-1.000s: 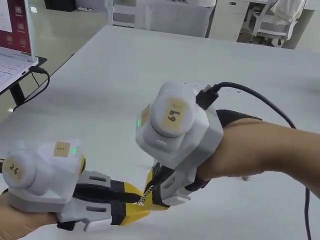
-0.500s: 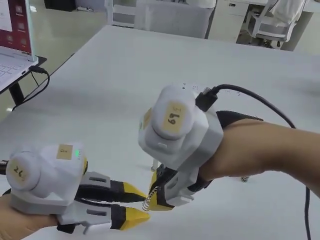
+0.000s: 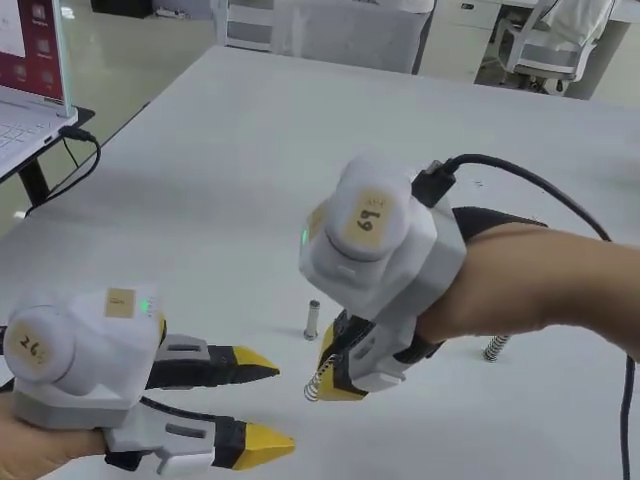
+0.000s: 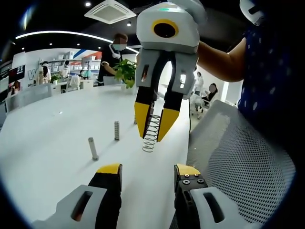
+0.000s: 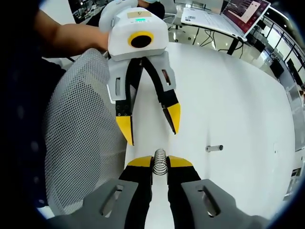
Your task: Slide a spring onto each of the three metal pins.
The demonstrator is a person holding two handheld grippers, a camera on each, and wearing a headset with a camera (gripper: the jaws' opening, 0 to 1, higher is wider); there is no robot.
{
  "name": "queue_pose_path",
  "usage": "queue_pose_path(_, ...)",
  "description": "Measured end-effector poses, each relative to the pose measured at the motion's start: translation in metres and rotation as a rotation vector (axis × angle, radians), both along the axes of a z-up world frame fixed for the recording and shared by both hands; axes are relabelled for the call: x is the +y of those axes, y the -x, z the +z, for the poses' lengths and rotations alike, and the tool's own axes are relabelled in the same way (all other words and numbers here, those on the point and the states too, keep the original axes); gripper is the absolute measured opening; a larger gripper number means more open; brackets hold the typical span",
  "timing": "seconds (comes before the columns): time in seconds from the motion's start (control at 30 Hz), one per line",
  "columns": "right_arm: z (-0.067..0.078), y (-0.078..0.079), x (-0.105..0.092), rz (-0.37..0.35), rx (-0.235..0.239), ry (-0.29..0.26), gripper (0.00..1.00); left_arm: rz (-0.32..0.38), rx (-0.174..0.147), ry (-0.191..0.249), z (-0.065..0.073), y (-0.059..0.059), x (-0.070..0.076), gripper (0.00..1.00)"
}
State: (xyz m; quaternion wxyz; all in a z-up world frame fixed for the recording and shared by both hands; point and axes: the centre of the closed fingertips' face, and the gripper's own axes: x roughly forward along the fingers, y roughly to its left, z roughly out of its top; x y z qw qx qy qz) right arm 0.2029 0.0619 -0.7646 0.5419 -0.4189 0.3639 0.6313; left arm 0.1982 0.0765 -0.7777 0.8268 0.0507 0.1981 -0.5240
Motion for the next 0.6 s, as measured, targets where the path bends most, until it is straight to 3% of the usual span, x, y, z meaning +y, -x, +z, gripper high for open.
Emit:
queue_pose_path(0.33,0.007,-0.020,-0.010,-0.027,-0.036,0.019,0.08,0.052,-0.007,0.009,0.000,-0.003,0.006,0.53)
queue_pose_path(0.6,0.014,-0.034,-0.011,-0.049,-0.055,0.019,0.08,0.075,-0.004,0.009,-0.002,-0.003,0.011,0.57)
